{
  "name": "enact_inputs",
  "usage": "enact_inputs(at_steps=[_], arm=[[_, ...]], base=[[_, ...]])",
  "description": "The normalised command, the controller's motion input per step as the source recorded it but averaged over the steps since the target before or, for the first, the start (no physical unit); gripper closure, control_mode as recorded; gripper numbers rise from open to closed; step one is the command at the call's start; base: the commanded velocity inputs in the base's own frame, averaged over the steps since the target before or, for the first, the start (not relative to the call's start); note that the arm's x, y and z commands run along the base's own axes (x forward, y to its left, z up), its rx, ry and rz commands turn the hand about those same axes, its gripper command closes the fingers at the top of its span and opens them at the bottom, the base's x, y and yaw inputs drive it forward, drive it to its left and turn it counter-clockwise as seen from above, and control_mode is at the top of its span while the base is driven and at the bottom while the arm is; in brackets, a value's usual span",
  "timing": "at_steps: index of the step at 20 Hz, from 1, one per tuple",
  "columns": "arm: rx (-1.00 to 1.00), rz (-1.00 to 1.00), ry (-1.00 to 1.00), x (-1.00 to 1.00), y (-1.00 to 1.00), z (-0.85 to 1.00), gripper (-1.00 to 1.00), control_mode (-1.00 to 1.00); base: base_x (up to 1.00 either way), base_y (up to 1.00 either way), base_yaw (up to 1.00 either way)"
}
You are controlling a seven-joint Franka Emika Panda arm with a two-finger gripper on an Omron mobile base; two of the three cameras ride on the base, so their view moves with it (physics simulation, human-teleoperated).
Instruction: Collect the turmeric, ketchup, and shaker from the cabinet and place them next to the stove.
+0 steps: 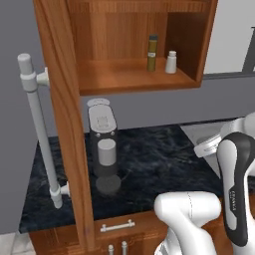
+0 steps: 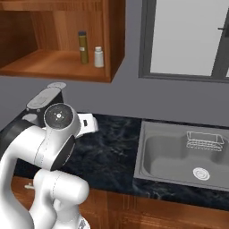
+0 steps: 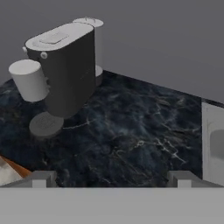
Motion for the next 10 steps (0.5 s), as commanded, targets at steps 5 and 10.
enact_inputs(at_steps=[5, 10], arm=[[0.0, 0.0, 0.0, 0.0, 0.0, 0.0, -1.0, 1.0], [0.0, 0.0, 0.0, 0.0, 0.0, 0.0, -1.0, 1.0]], base=[[0.65, 0.31, -0.08], [0.7, 0.35, -0.03]])
